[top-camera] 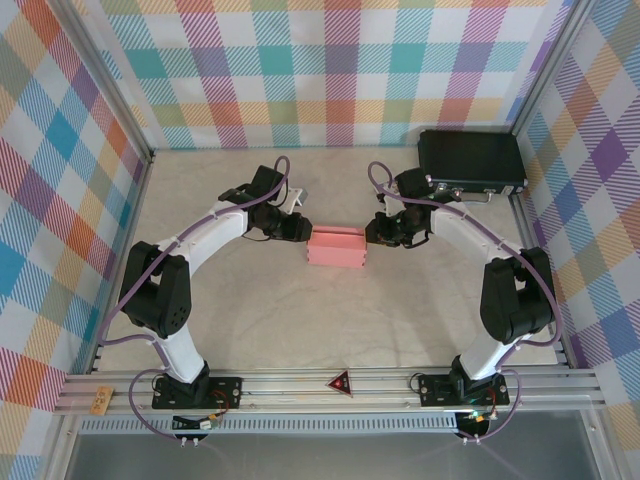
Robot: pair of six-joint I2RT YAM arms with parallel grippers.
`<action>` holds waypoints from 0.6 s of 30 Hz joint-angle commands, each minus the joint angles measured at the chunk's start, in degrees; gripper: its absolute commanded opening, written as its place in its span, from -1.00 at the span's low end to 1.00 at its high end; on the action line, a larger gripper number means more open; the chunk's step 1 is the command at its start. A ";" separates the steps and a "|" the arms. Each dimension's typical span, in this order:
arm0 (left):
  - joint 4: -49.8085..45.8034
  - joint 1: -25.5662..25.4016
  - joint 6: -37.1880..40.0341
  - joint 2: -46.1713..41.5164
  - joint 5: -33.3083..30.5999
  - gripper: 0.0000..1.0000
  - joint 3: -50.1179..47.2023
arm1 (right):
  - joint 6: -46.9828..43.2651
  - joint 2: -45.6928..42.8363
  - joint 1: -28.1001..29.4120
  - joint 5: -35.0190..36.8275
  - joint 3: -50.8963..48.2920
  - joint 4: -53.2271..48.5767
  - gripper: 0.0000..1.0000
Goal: Fold the paper box
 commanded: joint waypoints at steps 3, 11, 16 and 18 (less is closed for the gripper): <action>0.91 0.23 -0.27 -1.33 1.47 -0.41 0.67 | -0.12 -0.62 0.32 -0.67 2.13 -1.37 -0.64; 0.91 0.18 -0.28 -1.34 2.09 -0.52 0.44 | -0.20 -0.04 0.33 -1.75 2.96 -1.88 -0.66; 0.76 0.08 -0.22 -1.18 2.17 -0.52 0.36 | -0.12 0.24 0.34 -2.33 3.27 -1.91 -0.66; 0.72 0.05 -0.21 -0.97 2.43 -0.52 0.36 | -0.13 0.51 0.29 -2.32 3.14 -1.90 -0.66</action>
